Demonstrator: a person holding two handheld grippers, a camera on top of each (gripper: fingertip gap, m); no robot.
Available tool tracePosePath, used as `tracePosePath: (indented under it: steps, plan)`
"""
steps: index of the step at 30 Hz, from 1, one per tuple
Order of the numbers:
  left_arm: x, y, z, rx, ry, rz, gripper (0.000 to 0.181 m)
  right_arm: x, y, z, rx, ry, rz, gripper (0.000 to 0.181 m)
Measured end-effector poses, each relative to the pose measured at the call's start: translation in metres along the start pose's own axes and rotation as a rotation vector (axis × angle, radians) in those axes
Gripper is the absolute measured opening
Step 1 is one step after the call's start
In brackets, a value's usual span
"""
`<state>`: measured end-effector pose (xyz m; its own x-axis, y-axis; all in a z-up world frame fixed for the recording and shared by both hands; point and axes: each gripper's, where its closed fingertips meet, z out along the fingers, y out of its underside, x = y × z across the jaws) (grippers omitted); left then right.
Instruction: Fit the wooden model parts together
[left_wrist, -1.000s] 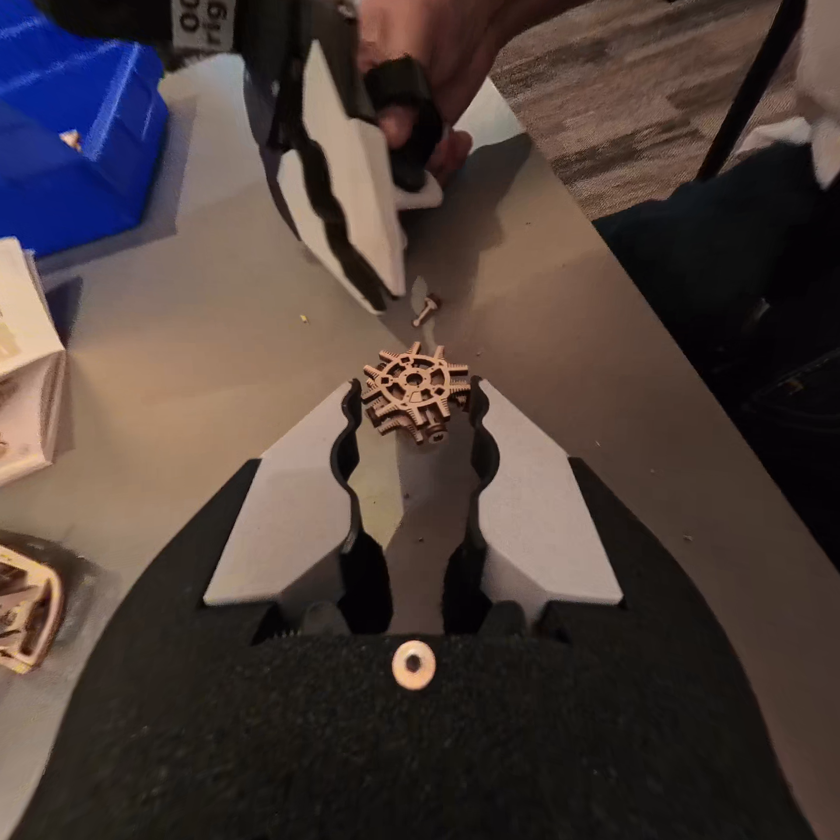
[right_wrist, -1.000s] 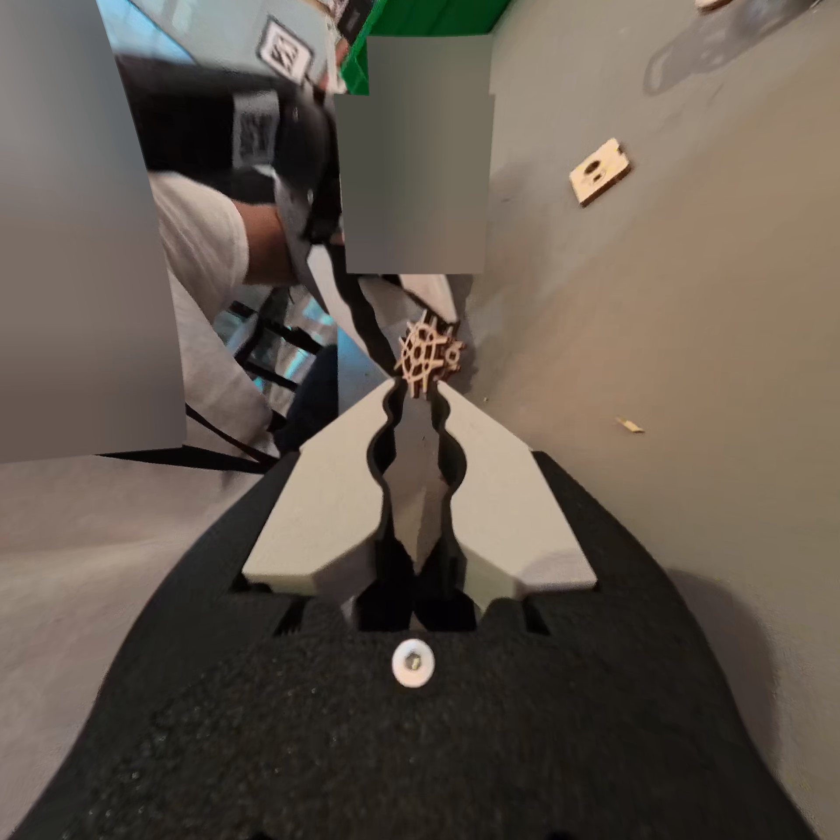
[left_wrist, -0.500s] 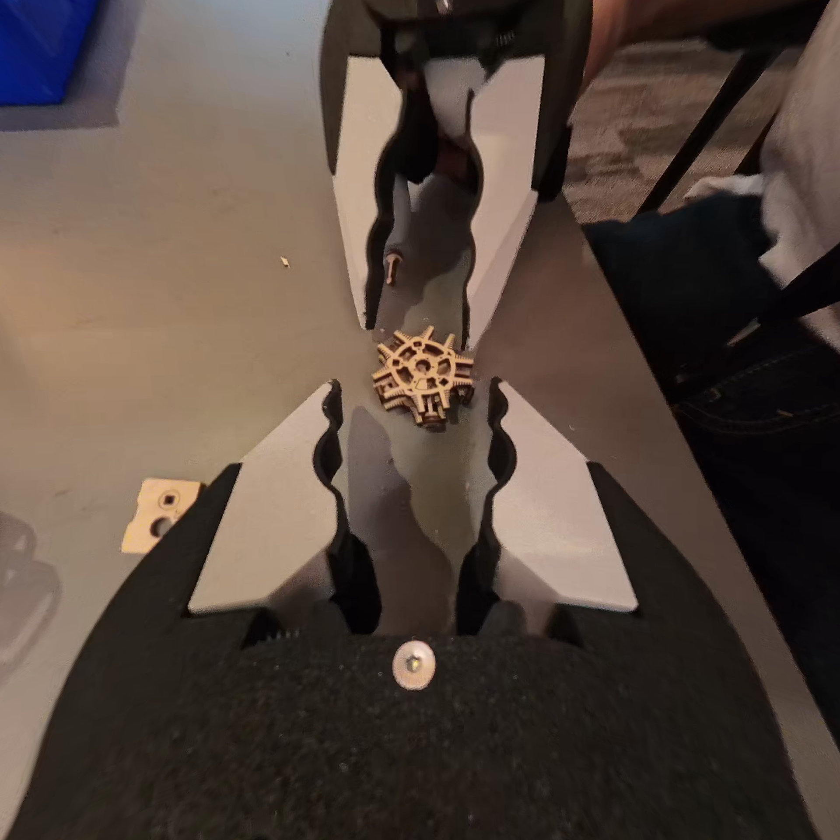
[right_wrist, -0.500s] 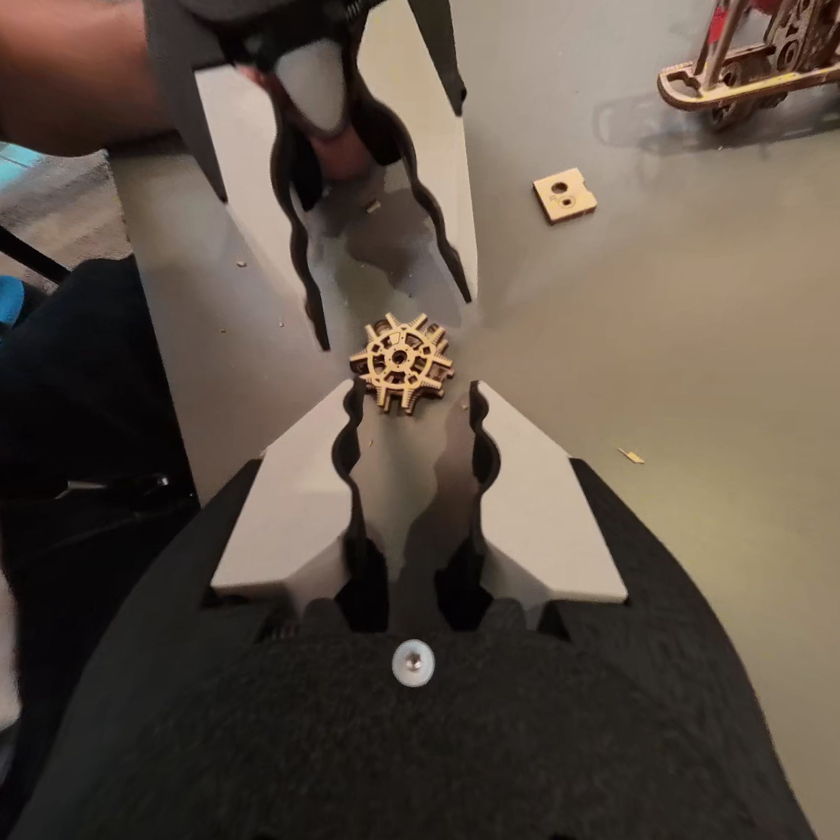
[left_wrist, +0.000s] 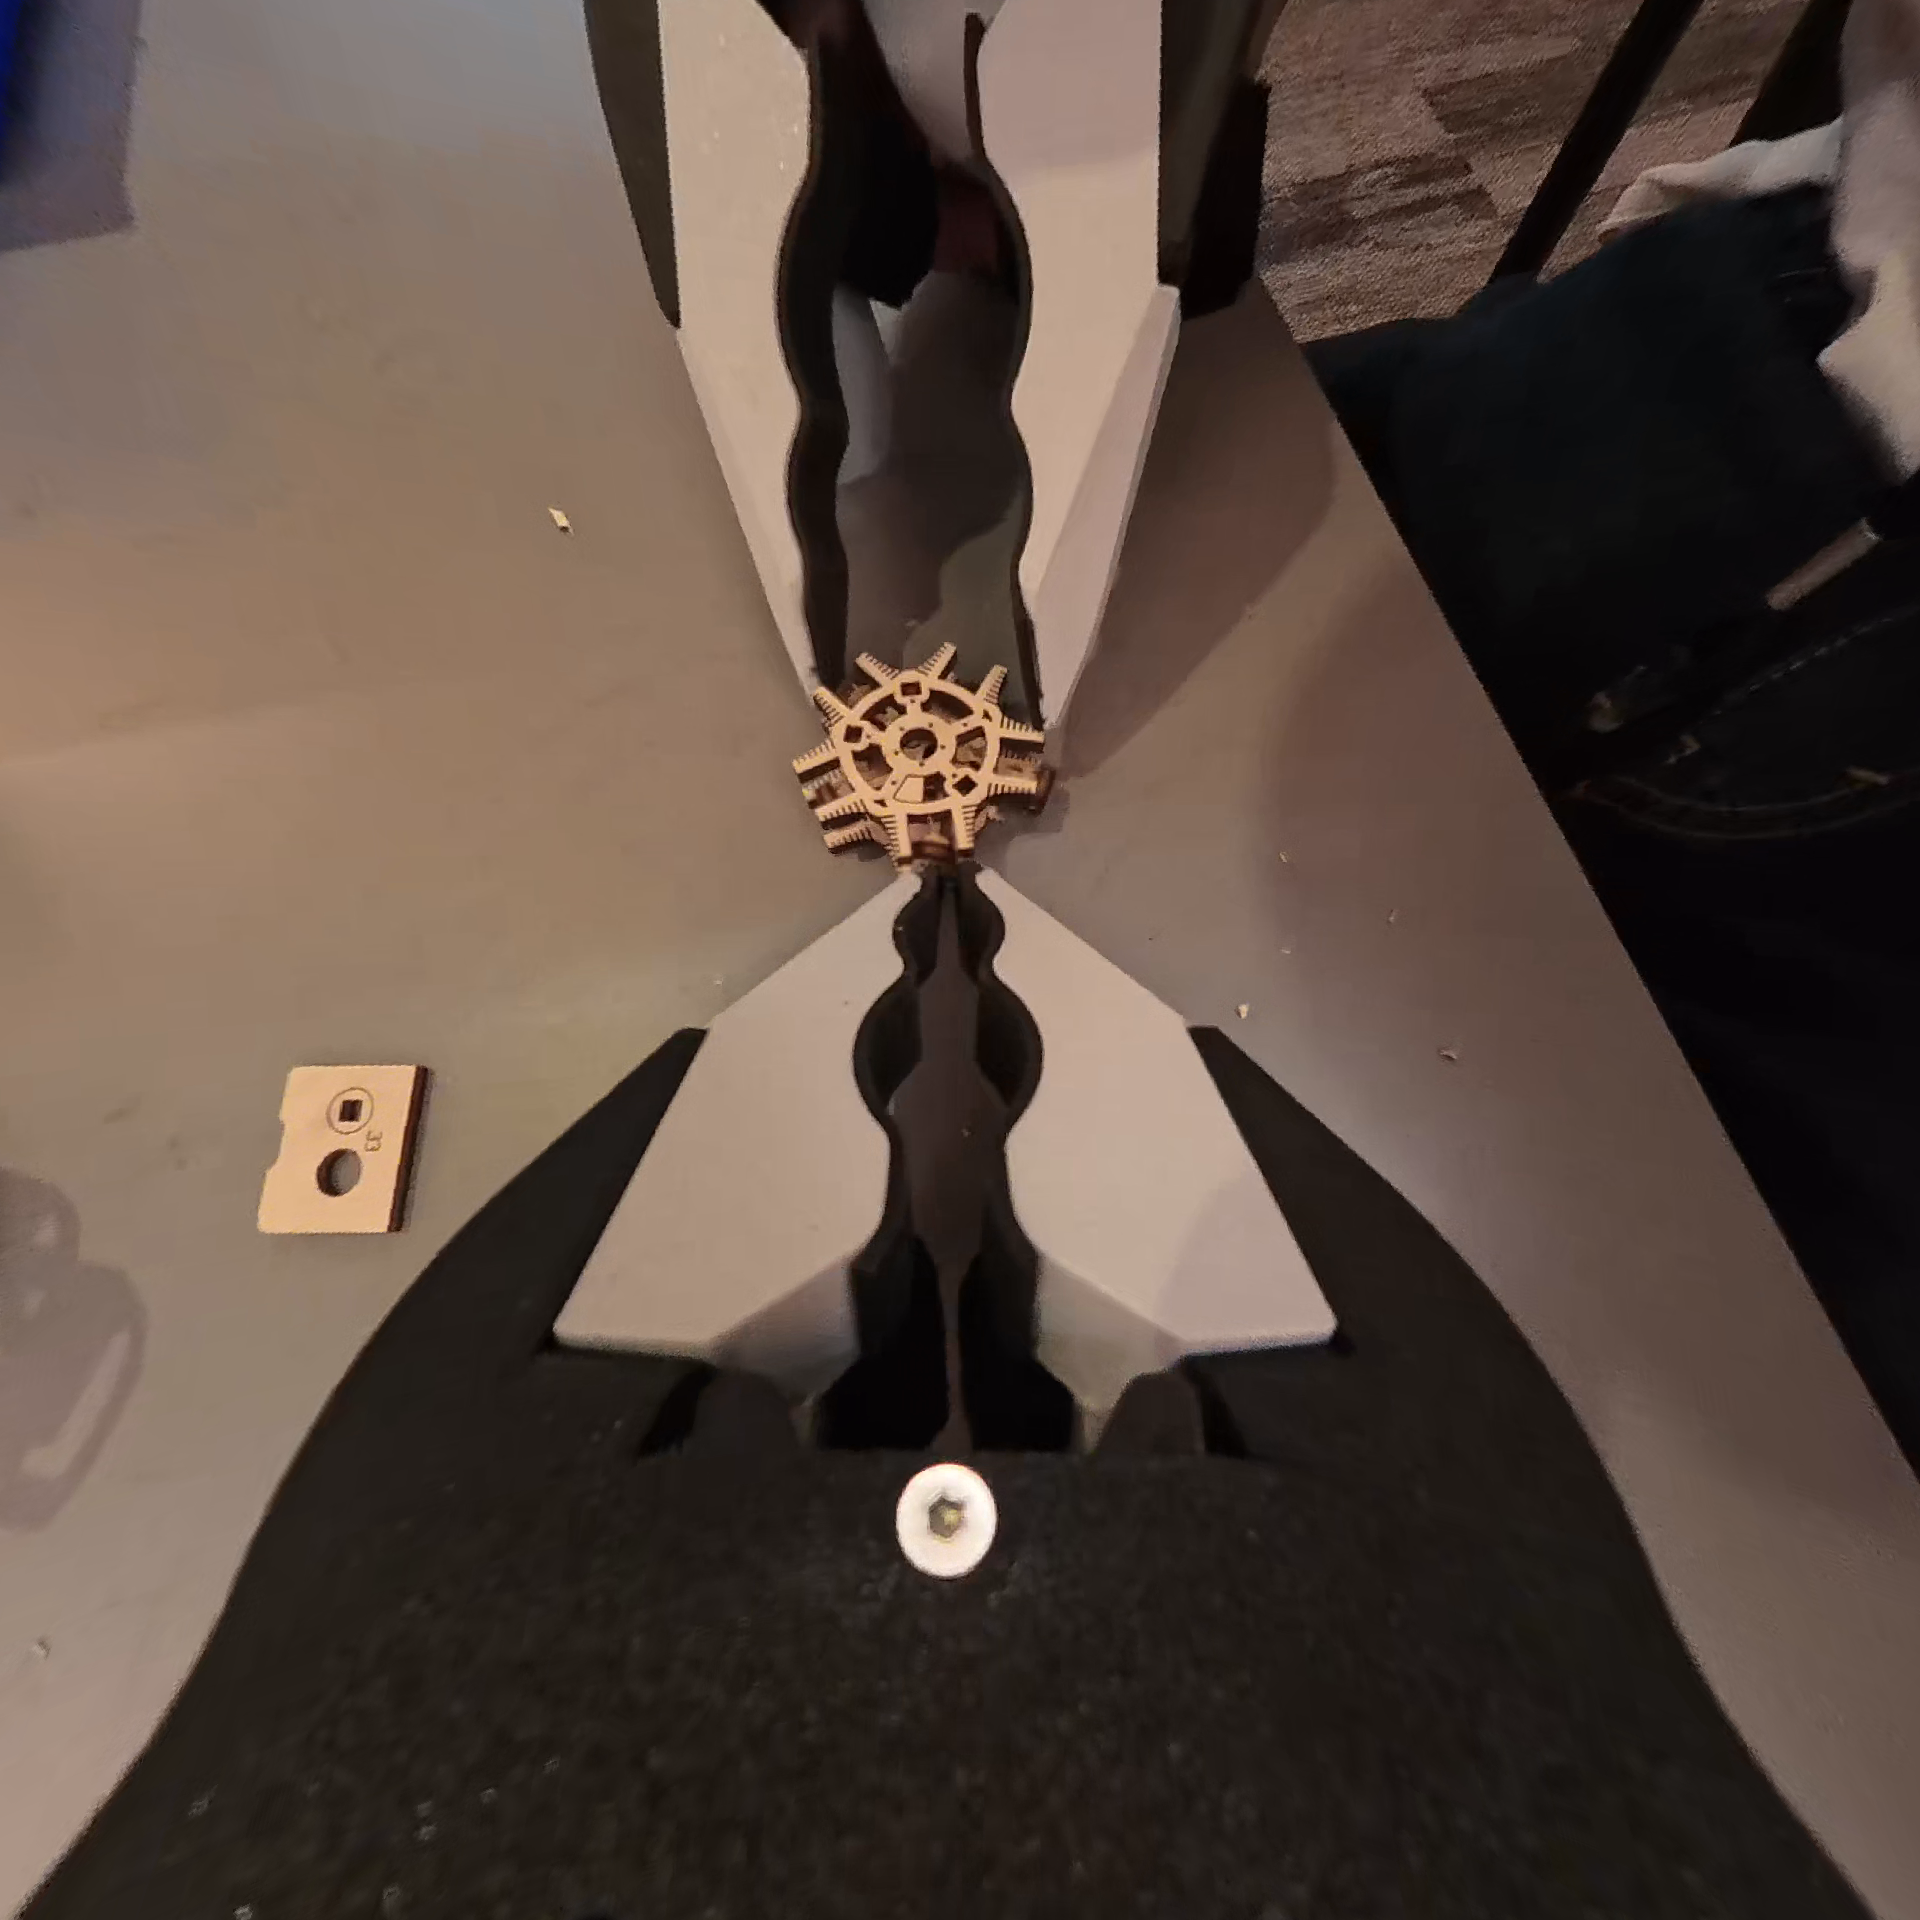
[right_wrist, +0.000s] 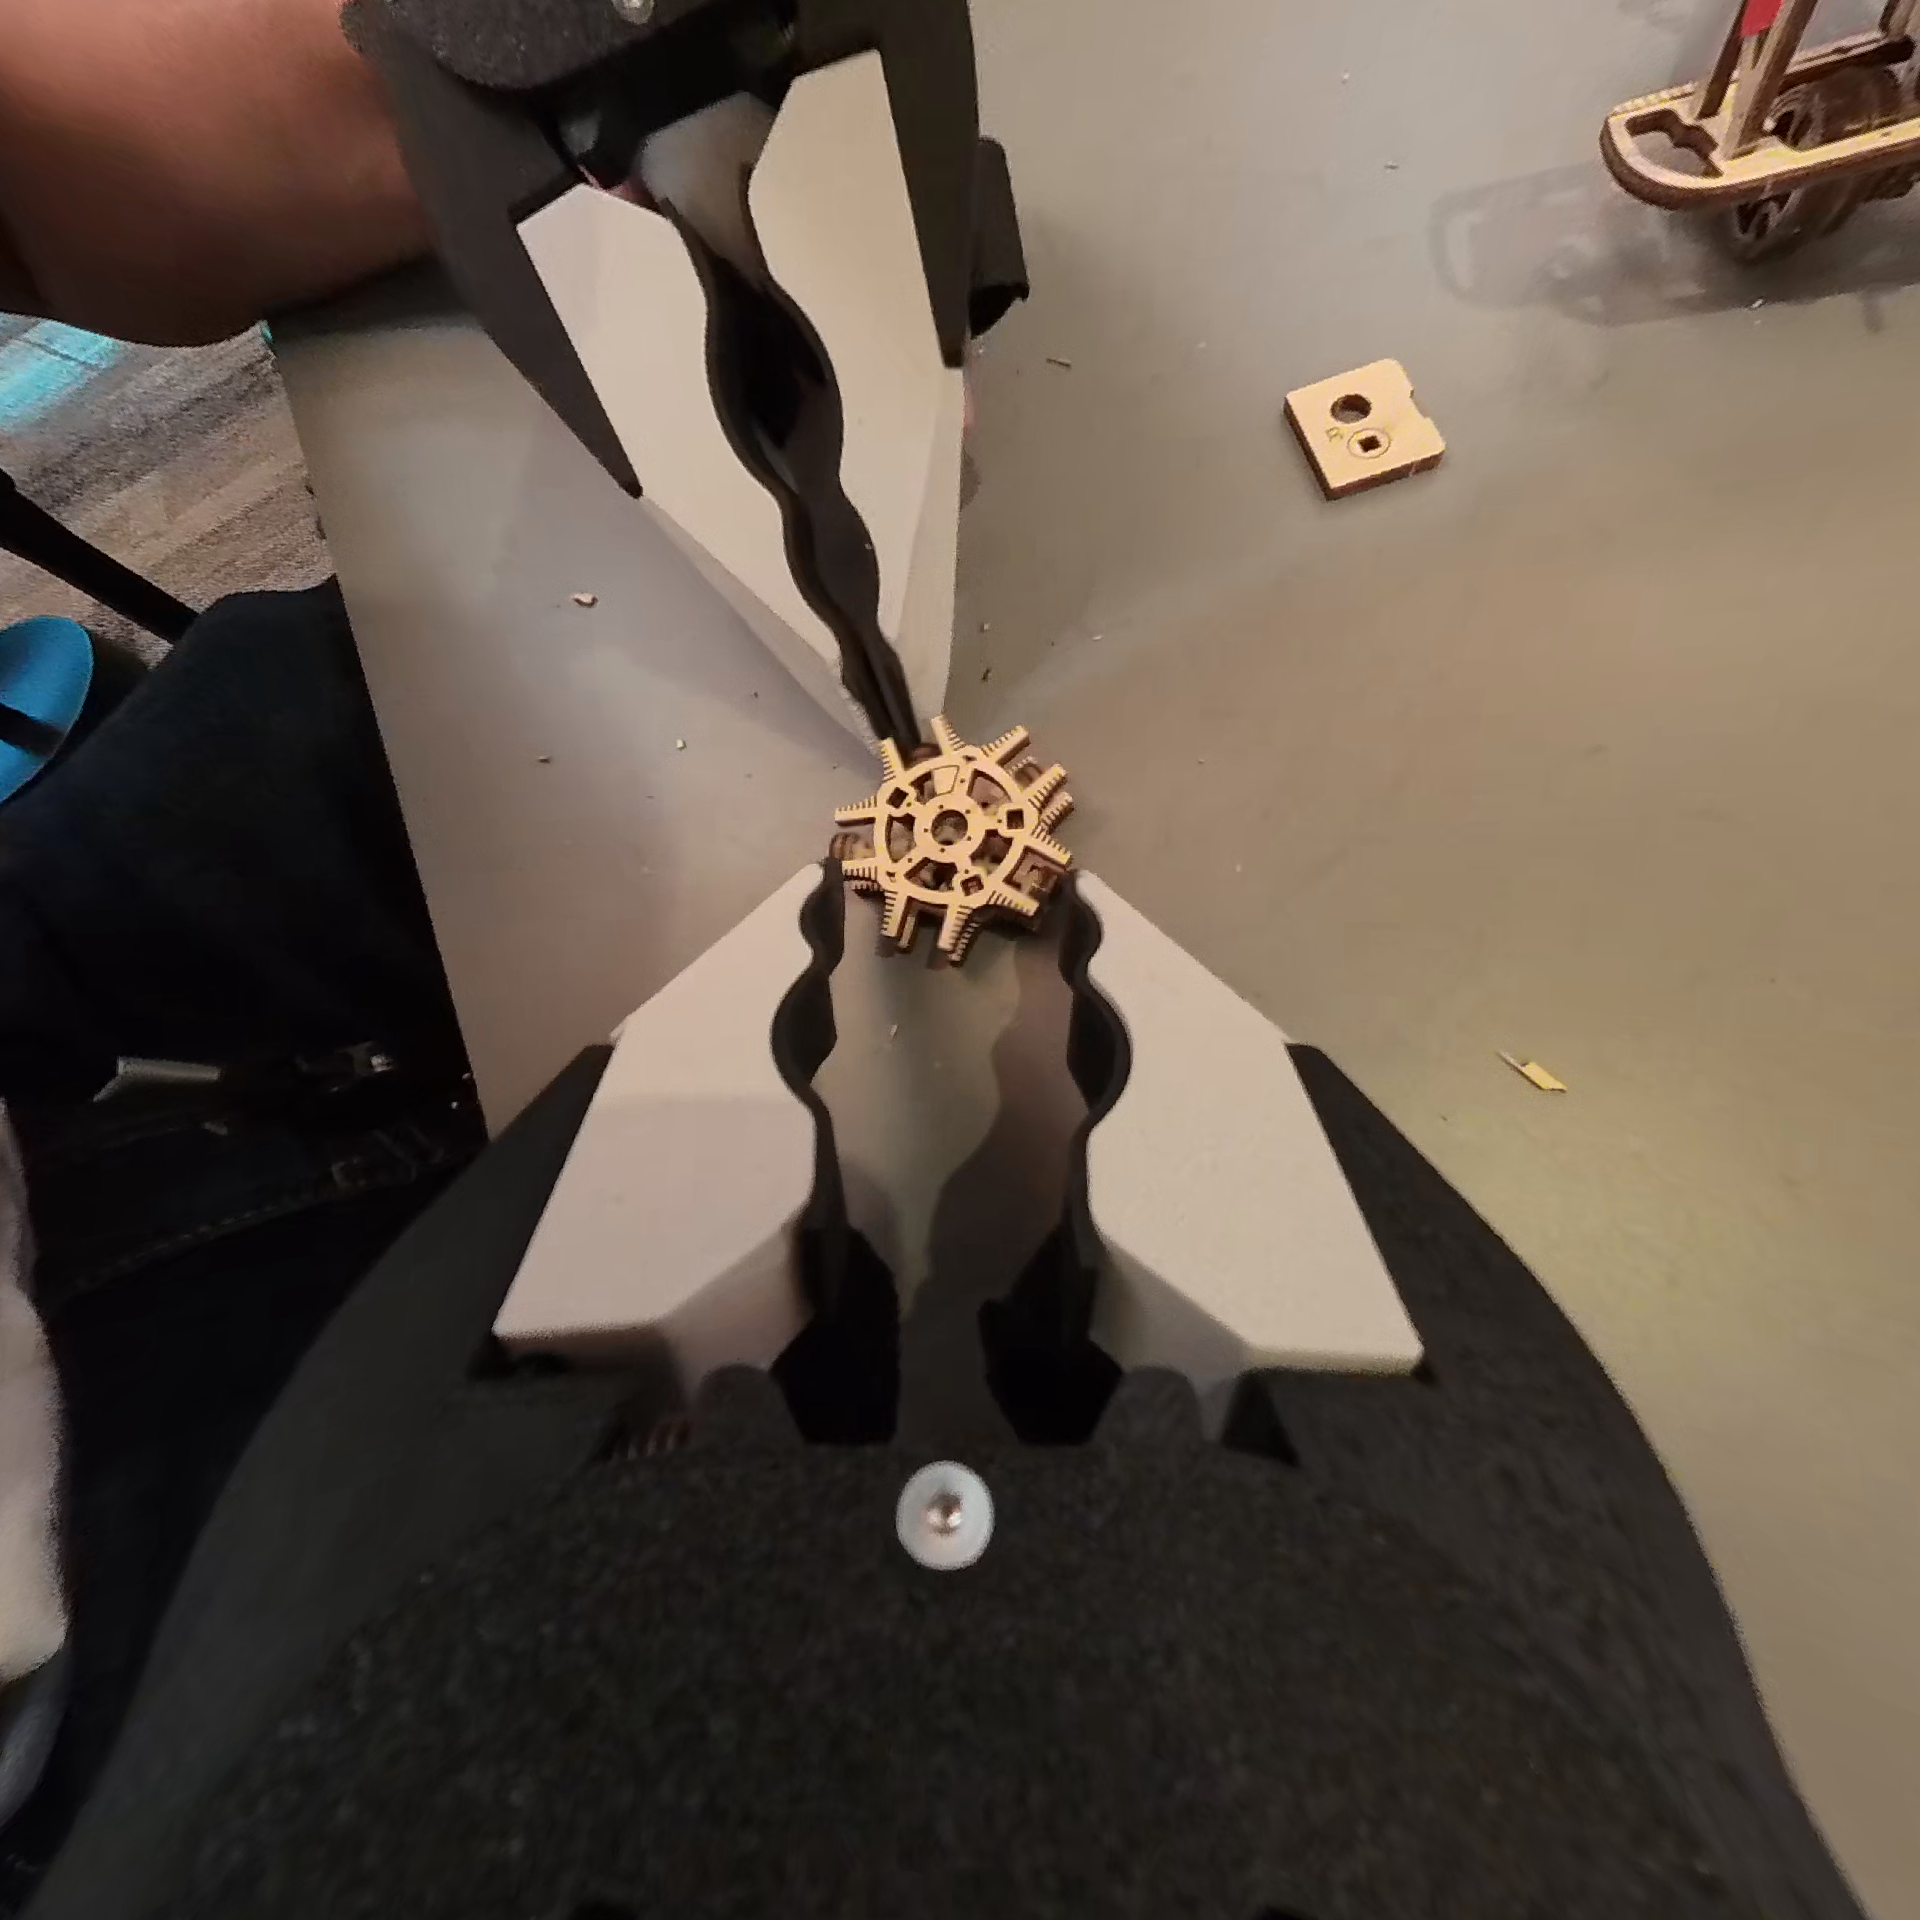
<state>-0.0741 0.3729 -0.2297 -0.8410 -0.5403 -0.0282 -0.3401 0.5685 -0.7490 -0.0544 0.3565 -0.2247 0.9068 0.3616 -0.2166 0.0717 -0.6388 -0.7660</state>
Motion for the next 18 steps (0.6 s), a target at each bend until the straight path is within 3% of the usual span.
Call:
tracePosePath:
  steps: [14, 17, 18]
  plan:
    - [-0.0014, 0.0005, -0.0009, -0.002, -0.013, 0.014, 0.001, -0.0001, 0.0006, 0.0002, -0.004, 0.001, 0.004, 0.04]
    - [-0.0041, 0.005, -0.001, -0.022, -0.02, 0.009, 0.01, -0.0018, -0.0014, -0.0022, 0.002, 0.0, -0.008, 0.041]
    - [-0.0043, 0.0044, -0.0009, -0.018, -0.022, 0.007, 0.02, -0.0021, -0.0029, -0.0042, 0.008, 0.001, -0.007, 0.041]
